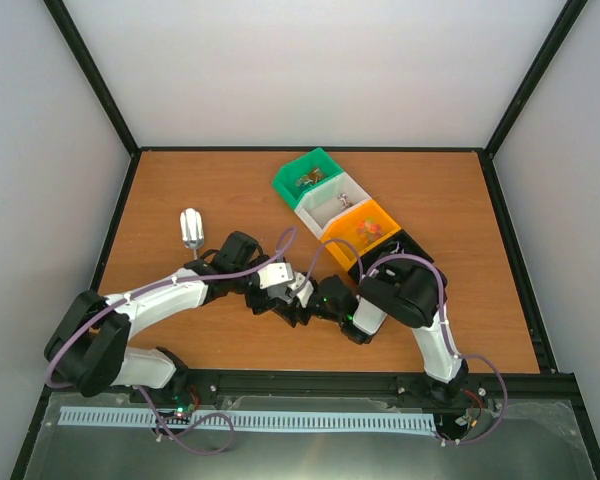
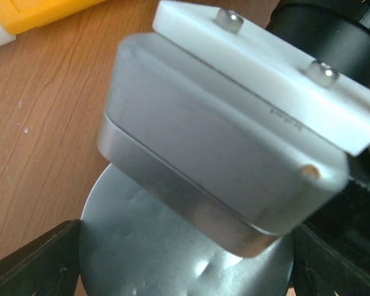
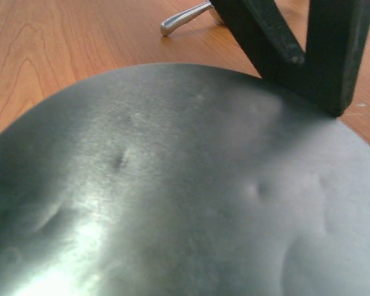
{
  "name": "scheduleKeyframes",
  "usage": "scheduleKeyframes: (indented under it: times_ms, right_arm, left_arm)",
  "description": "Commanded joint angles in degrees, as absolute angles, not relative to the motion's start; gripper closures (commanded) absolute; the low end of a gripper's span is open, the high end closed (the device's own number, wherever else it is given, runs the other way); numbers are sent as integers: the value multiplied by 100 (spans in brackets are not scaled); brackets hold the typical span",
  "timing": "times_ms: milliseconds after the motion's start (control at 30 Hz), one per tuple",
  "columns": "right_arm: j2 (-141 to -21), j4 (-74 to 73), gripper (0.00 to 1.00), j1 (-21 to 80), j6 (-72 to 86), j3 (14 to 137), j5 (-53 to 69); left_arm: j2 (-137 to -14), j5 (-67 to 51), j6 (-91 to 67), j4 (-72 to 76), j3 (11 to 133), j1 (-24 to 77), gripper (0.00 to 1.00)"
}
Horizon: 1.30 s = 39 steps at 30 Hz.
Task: Pack the candies
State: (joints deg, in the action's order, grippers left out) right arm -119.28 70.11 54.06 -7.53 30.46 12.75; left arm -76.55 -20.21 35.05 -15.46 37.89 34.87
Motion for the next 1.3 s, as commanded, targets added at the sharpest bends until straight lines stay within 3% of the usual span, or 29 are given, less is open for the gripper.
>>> scheduleKeyframes:
  times_ms: [0,133,333,400,533,800,867,1033,1267]
  right_arm:
    - [-12070,7245,21,5528,-790,3013,1165]
    - [-12124,7742,36,5432,-1207,2742,2215]
    - [-12056,7473,39,5254,-1658,2770,3447]
    - [-12027,7329,33,5169,-1610,2836,3461]
    - [-11952,7328,3,5155,-1448,2775,2764]
    - [-12117,7622,0,5540,-933,2828,403]
    - [-12116,7584,5,5584,-850,2886,424]
    - [-12133,7605,30,5591,-914,2837,617]
    - [-12020,8101,40,5403,-1257,2566,2635]
  left_arm:
    - [-7758,-1567,3706,-1864,3639,3454,44]
    - [-7693,-2255,4517,-2541,3807,3454,44]
    - [-8040,-2859,5594,-3625,4154,3454,46]
    - [-8178,-2720,5542,-3511,4150,3454,46]
    - [-8301,-2076,4745,-2622,3955,3446,47]
    - [-8195,-1239,3400,-1796,3909,3401,47]
    - [-8163,-1263,3327,-1832,3928,3401,47]
    - [-8102,-1513,3615,-2150,3945,3401,48]
    - [-8062,-2555,5102,-3277,4132,3388,49]
